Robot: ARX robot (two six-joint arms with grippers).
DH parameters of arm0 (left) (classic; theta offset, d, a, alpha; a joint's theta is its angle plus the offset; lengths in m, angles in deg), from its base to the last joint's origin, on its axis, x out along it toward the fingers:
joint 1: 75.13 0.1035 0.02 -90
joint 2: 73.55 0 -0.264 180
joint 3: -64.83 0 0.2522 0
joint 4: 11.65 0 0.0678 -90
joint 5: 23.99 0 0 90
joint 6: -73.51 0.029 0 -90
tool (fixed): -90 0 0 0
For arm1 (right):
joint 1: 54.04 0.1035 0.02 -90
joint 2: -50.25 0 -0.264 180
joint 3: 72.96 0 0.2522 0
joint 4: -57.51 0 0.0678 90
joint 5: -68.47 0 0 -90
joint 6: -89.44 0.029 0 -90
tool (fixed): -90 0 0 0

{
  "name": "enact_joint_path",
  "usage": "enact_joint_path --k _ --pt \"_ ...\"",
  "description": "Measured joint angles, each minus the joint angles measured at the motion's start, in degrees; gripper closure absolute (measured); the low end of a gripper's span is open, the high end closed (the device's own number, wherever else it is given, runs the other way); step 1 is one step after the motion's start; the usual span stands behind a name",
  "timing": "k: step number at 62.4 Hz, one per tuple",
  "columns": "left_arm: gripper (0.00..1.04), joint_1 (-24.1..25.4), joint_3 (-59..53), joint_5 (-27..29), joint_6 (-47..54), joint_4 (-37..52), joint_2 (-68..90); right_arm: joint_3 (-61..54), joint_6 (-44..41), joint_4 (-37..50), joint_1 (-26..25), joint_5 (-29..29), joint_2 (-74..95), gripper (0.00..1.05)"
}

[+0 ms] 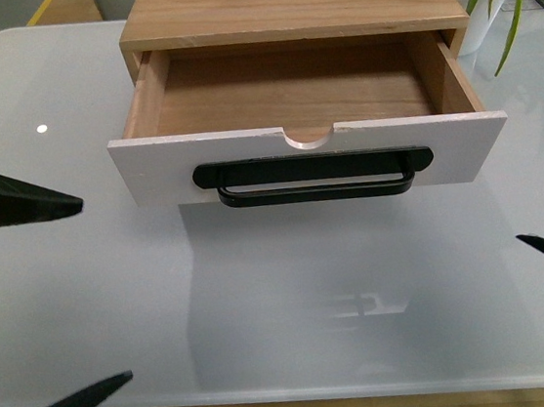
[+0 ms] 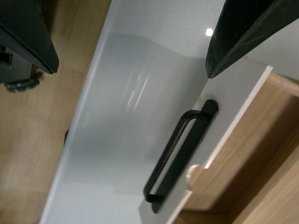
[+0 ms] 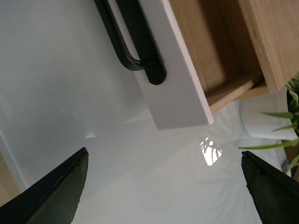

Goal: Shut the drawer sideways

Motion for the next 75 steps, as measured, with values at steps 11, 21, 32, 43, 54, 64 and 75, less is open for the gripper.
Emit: enact_joint_path --k 11,21,32,43,54,64,75 --pt "0.09 -2.9 2.1 -0.5 8.0 1.0 5.6 2.3 -4.6 1.9 3.7 0.0 6.8 0.09" --pt "0.09 -4.9 3.7 -0.8 10.1 2.5 9.2 3.1 -6.6 2.5 6.4 -0.4 10.3 0.09" --pt "0.09 -6.4 5.1 -1.0 11.5 4.3 13.2 3.8 -8.8 3.7 8.1 -0.6 13.8 0.09" --pt "0.09 -8.0 7.1 -0.8 12.3 6.3 18.3 5.8 -10.7 5.0 8.2 -0.6 17.7 0.09" --pt "0.09 -9.4 9.3 -0.8 12.3 7.9 21.6 6.9 -11.6 5.0 8.2 -0.8 19.5 0.09" --pt "0.09 -9.8 11.7 -0.6 11.8 9.2 24.6 7.8 -12.1 5.4 8.1 -1.3 21.0 0.09" --pt "0.09 -10.3 14.9 -0.6 10.6 10.0 28.0 9.4 -12.2 5.7 7.9 -1.6 23.0 0.09"
